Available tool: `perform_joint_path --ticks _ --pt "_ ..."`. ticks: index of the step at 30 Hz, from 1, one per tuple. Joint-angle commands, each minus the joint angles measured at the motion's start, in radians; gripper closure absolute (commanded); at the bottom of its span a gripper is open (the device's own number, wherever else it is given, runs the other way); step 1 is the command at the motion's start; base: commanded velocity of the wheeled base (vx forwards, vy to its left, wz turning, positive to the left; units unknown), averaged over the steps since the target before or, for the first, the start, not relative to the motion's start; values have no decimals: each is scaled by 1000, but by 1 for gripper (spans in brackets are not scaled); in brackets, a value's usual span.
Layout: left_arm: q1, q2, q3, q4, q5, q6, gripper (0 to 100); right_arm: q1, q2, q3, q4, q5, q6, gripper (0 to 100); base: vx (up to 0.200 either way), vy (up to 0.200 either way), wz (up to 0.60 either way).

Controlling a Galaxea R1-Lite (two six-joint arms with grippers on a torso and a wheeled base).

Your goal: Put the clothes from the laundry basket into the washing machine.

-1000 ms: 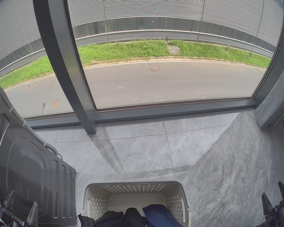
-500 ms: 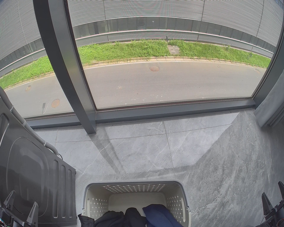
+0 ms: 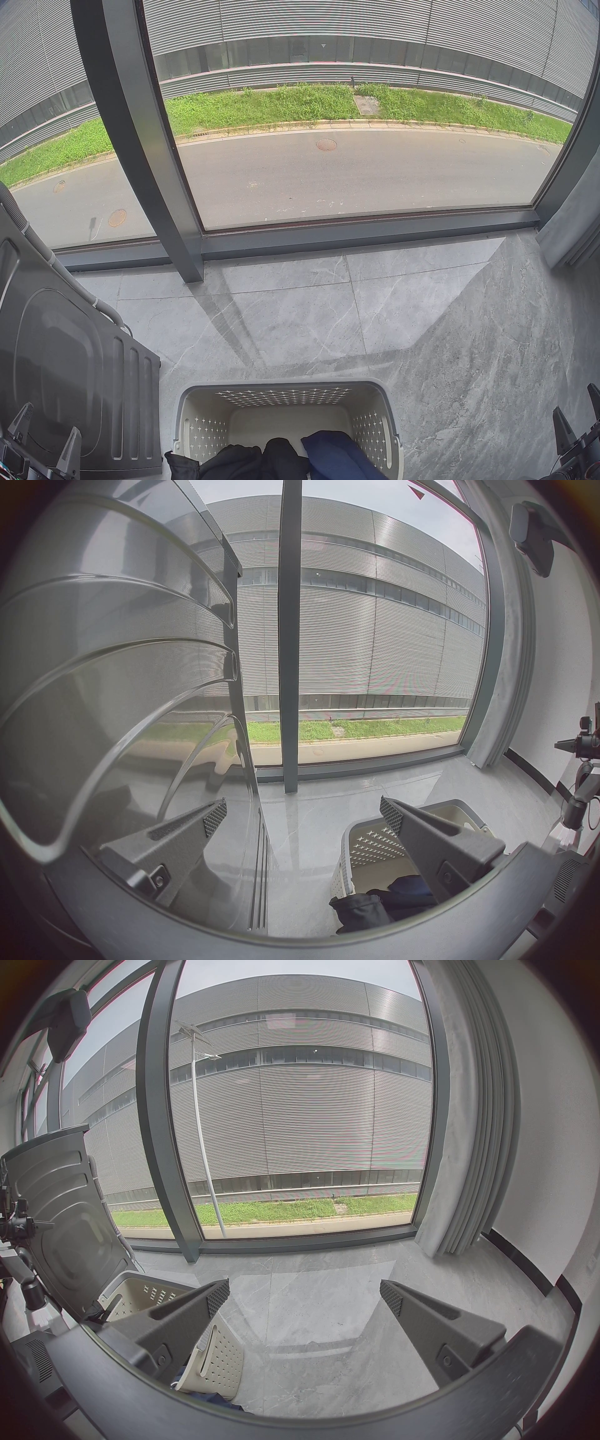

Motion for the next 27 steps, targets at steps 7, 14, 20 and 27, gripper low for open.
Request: perform_joint_path --ticks 7,14,20,27 --pt "0 -13 16 0 0 -2 0 0 -13 18 0 0 0 0 -200 0 0" --pt "0 -13 16 0 0 -2 0 0 -13 18 0 0 0 0 -200 0 0" --pt "0 -13 16 0 3 7 0 0 -13 18 0 0 0 0 -200 0 0" --pt "0 -13 16 0 -5 1 0 0 -13 18 0 0 0 0 -200 0 0"
